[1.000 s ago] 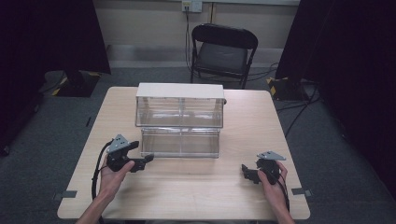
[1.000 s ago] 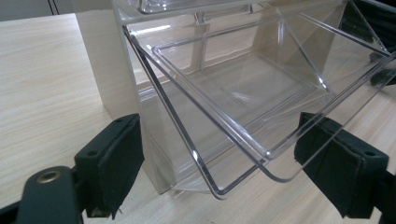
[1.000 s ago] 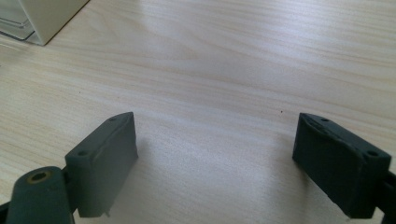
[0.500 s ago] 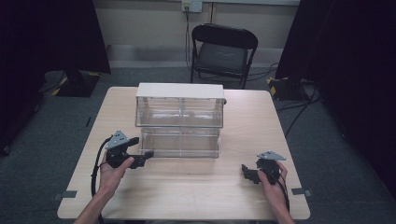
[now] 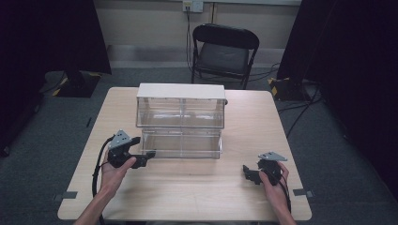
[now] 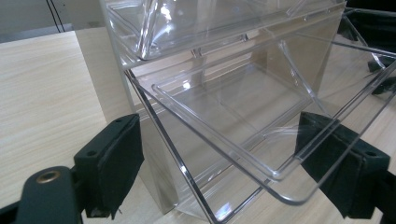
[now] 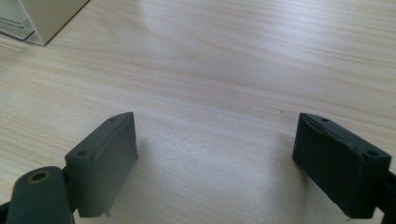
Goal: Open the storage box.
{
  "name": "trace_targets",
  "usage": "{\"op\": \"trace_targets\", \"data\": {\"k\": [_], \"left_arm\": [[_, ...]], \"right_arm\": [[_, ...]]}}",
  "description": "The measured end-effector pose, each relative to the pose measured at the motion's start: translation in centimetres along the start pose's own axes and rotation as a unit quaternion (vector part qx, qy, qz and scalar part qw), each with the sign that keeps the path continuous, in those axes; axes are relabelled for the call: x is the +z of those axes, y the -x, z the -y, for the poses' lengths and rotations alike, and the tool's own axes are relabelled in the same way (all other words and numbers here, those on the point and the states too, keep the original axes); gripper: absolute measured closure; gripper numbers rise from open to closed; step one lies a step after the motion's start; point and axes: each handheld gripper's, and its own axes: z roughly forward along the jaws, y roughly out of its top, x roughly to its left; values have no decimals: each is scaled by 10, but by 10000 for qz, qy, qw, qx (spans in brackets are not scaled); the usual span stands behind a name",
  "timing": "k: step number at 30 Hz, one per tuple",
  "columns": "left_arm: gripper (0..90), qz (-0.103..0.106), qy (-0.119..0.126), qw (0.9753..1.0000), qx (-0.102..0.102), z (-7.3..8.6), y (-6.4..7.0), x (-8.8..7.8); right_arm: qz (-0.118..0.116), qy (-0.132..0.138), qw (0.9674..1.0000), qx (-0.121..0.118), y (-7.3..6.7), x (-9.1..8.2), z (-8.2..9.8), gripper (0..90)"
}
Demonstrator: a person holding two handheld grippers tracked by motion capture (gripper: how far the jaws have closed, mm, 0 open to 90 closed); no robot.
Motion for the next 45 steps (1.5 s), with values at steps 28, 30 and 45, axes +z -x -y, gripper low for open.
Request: {"op": "trace_targets", "data": {"k": [28,30,45], "left_arm": [[154,-103,86,9999,-101,-12,-6,-1],[154,-99,95,9999,-93,-13,-7,0],[155,-152,183,9996,-141,-20,-10,0]], "right_arm": [[0,0,10000,1,0,0,0,130],[1,0,10000,0,0,0,0,130],[0,0,10000,0,0,0,0,130]]}}
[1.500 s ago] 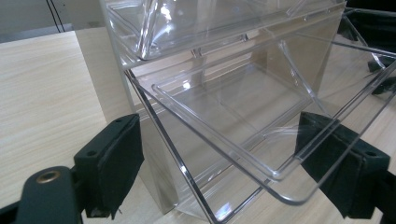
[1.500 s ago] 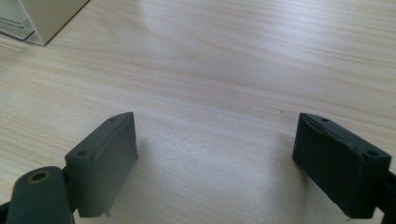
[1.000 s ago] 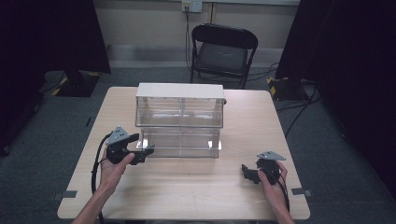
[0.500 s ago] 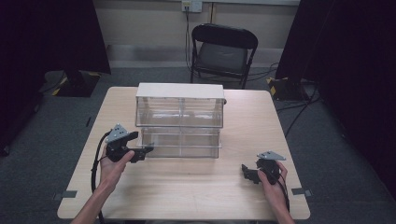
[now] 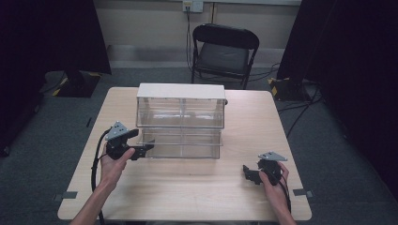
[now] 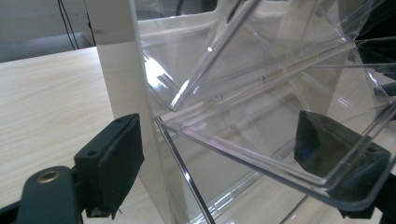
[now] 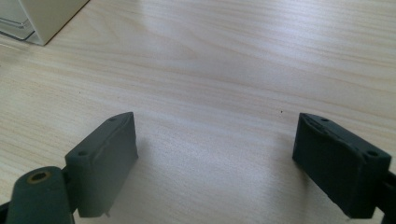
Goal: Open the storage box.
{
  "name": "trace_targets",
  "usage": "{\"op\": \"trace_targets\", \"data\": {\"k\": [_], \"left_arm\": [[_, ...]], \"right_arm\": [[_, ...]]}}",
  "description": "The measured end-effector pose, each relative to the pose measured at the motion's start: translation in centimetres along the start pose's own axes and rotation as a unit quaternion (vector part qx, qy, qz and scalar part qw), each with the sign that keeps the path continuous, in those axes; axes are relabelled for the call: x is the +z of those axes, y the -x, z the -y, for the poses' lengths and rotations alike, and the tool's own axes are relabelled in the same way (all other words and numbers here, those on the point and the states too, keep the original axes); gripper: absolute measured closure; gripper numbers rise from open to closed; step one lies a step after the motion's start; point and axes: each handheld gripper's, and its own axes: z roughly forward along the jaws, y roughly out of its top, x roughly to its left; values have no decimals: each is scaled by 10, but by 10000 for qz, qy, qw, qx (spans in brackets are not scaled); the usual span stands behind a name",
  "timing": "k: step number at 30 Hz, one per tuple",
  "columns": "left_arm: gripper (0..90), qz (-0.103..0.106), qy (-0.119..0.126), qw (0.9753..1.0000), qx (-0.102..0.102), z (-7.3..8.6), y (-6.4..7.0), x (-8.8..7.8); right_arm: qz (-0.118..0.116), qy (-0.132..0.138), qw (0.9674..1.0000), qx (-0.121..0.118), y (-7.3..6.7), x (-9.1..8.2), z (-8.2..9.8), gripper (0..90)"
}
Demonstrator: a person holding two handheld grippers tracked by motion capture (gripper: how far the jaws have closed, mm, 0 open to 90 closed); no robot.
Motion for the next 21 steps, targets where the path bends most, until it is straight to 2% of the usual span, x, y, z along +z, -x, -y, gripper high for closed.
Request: {"op": "trace_targets", "data": {"k": [5,12,21], "left_arm": [[156,-47,18,10000,-40,0,-1,1],[158,-133,4,9999,8,0,-3,2],[169,-104,-62,9999,29,-3,-3,2]], "right_arm": [[0,0,10000,1,0,0,0,130],[1,-1,10000,0,0,0,0,130],[0,0,10000,1,0,0,0,130]]}}
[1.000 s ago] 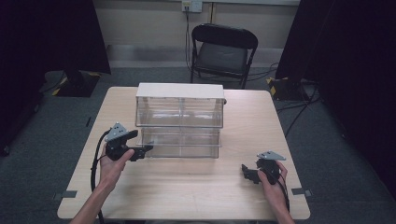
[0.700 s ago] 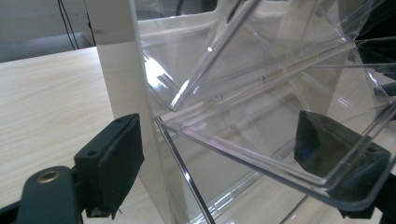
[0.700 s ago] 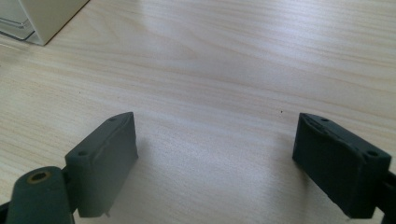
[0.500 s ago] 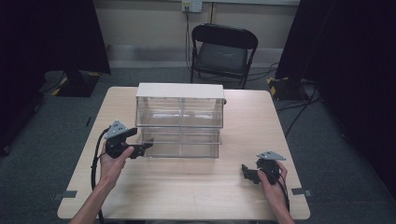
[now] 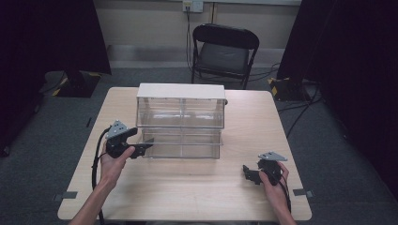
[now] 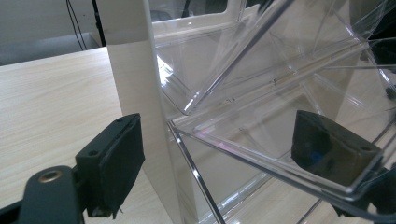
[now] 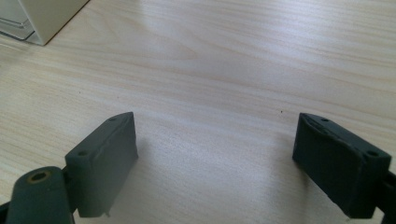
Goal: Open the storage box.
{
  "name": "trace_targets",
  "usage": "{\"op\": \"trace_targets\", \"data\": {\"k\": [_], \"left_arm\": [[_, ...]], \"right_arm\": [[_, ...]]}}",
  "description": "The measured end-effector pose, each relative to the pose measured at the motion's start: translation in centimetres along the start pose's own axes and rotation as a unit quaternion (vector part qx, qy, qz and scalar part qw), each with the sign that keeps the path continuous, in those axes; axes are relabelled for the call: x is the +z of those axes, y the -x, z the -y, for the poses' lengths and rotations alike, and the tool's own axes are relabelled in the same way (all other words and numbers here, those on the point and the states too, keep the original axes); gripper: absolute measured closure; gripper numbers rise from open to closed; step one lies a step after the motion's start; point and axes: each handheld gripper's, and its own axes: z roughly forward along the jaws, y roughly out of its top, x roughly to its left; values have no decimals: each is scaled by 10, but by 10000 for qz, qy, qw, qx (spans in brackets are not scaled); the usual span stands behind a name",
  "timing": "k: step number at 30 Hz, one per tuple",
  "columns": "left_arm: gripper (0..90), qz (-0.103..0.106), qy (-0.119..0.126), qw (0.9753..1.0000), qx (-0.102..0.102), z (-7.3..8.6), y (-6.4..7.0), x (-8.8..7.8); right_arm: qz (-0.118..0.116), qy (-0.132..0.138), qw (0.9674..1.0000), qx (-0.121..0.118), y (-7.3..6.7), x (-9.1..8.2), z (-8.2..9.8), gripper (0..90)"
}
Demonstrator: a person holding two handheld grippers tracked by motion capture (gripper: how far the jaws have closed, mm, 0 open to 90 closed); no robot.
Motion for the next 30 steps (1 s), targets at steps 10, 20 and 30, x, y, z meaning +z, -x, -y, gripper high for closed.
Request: {"op": "trace_targets", "data": {"k": [10,20,30], "left_arm": [[156,125,115,9999,-17,-8,0,-3],[154,98,184,9998,-43,-10,-1,-2],[152,91,207,9997,-90,-10,-2,-1]], "right_arm": [[0,0,10000,-1,0,0,0,130],[-1,-1,10000,0,0,0,0,130],[0,0,10000,-1,0,0,0,130]]}}
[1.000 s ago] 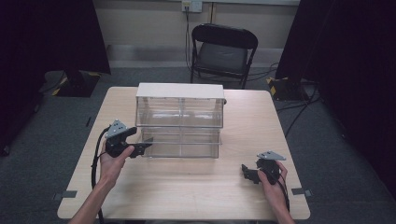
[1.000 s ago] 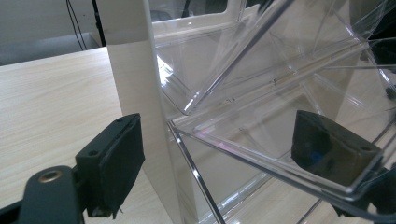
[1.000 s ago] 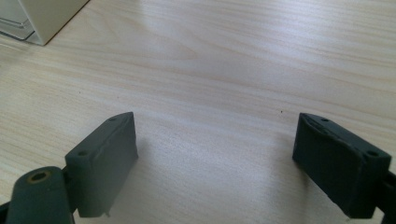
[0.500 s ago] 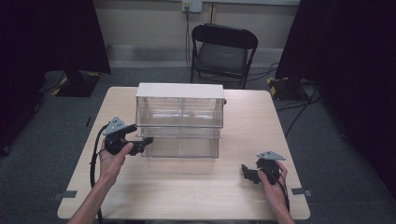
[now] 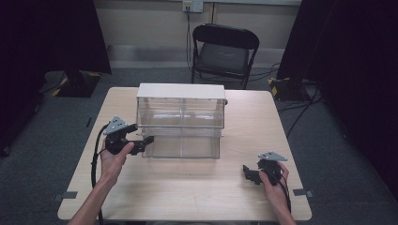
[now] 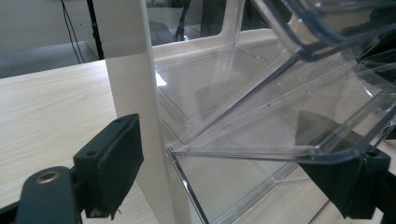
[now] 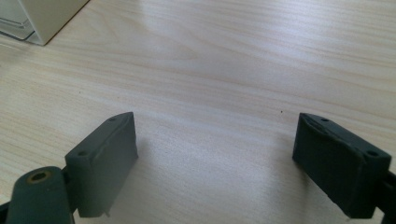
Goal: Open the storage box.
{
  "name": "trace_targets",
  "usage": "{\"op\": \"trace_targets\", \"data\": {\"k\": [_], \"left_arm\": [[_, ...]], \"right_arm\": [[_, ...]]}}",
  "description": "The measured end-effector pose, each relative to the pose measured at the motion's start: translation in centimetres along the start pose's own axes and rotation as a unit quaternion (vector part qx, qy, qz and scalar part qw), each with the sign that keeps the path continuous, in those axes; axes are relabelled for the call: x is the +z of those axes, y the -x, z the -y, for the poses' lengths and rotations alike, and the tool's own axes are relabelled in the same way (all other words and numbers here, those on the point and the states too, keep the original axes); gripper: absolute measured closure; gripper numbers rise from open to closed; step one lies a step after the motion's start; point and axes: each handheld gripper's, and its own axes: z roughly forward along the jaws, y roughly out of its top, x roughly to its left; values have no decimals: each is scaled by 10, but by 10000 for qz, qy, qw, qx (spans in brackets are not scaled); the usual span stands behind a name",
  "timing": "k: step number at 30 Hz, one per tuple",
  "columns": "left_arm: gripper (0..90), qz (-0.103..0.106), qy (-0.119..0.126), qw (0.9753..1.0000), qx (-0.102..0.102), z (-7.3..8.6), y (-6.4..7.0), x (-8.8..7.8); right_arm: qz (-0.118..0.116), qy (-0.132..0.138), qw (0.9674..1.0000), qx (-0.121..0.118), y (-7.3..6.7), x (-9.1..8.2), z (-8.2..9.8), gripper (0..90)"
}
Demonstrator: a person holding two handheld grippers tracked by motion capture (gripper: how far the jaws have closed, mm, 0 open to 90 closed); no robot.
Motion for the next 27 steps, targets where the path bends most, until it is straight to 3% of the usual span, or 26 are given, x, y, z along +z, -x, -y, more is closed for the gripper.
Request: {"op": "trace_targets", "data": {"k": [12,27], "left_arm": [[149,49,-69,9999,136,-8,1,1],[143,55,-79,9999,136,-9,0,2]], "right_arm": [[-1,-1,10000,0,0,0,0,130],[0,0,10000,1,0,0,0,130]]}}
